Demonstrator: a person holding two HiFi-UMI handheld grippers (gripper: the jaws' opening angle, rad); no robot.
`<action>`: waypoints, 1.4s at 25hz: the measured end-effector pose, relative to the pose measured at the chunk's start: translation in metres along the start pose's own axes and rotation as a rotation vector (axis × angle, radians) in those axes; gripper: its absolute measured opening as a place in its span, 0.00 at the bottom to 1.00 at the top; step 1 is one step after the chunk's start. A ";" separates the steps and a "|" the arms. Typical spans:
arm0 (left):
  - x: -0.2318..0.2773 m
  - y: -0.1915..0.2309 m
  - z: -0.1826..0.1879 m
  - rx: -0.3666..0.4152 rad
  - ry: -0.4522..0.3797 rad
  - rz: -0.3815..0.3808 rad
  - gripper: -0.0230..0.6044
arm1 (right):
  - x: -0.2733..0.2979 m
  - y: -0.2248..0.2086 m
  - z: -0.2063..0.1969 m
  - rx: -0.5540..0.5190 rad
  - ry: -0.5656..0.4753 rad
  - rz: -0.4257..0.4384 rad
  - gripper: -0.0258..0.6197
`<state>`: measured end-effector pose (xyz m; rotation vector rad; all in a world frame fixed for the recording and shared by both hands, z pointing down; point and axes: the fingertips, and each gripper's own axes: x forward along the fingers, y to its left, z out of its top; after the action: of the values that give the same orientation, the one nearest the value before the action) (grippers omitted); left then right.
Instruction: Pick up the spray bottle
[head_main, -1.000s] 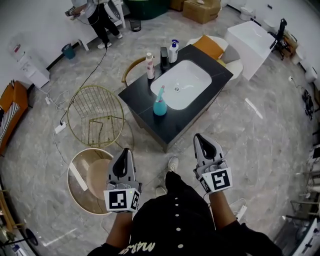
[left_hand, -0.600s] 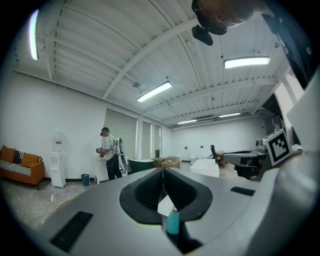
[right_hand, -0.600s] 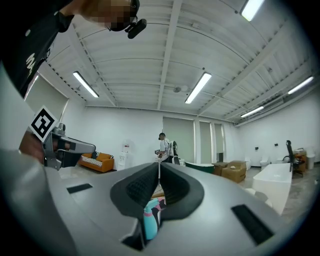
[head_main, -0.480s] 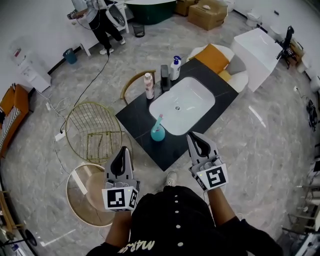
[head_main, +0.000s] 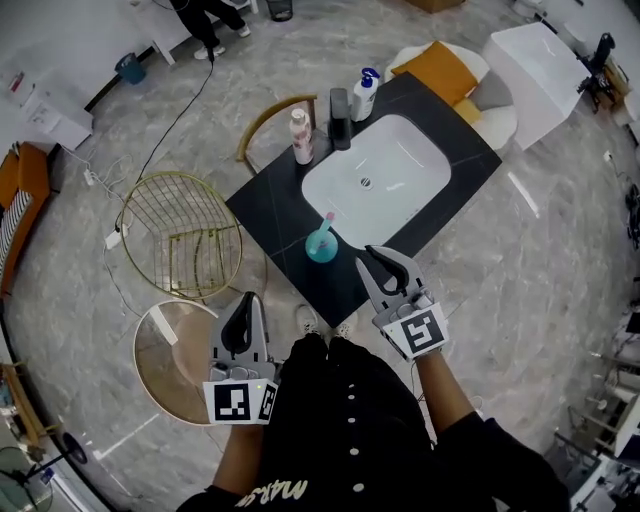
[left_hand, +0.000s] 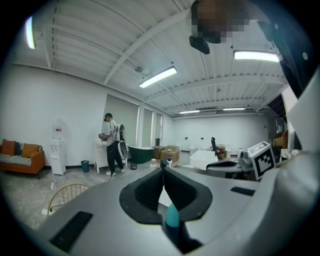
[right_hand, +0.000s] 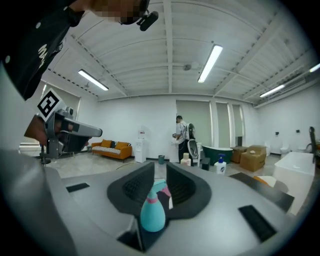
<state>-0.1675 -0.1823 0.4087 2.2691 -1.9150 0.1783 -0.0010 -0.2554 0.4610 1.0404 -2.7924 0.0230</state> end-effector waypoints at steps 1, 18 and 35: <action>0.004 0.002 -0.006 -0.004 0.015 -0.005 0.06 | 0.010 0.004 -0.013 -0.006 0.041 0.034 0.15; 0.030 0.025 -0.129 -0.064 0.261 -0.039 0.06 | 0.102 0.032 -0.126 -0.141 0.162 0.283 0.35; 0.027 0.025 -0.126 -0.062 0.261 -0.043 0.06 | 0.106 0.024 -0.100 -0.105 0.125 0.245 0.25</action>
<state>-0.1860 -0.1867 0.5386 2.1257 -1.7149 0.3834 -0.0807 -0.2988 0.5776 0.6460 -2.7545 -0.0278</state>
